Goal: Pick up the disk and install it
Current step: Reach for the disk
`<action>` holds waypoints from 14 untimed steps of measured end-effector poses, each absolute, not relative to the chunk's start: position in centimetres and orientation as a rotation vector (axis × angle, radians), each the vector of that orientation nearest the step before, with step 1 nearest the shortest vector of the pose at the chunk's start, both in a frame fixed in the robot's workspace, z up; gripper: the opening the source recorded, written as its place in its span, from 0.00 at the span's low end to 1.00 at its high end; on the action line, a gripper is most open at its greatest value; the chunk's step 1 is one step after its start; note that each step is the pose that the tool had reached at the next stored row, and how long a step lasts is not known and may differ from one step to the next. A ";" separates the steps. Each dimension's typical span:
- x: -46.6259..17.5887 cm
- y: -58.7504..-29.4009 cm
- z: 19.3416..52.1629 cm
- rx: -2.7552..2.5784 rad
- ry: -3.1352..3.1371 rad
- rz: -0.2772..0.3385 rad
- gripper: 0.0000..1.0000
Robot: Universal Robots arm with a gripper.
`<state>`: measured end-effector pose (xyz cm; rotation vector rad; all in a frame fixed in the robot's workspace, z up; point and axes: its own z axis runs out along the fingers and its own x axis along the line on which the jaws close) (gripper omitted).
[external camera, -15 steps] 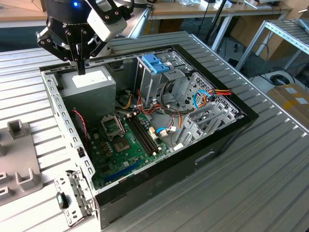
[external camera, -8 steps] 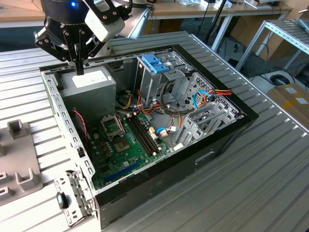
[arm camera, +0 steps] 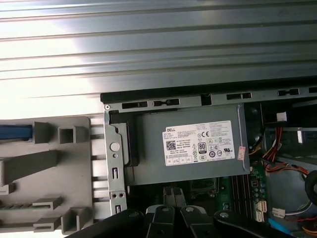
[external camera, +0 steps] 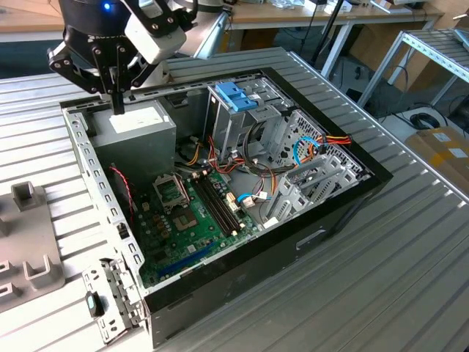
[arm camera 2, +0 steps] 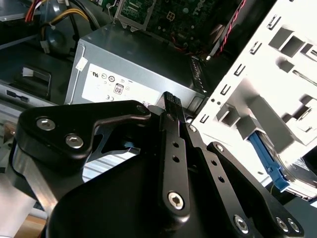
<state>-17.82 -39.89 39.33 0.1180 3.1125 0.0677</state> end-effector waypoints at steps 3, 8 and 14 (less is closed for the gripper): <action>-17.9 -39.9 39.3 0.118 3.112 0.068 0.10; -18.2 -39.9 39.3 0.118 3.112 0.068 0.10; -18.5 -39.9 39.3 0.118 3.112 0.068 0.10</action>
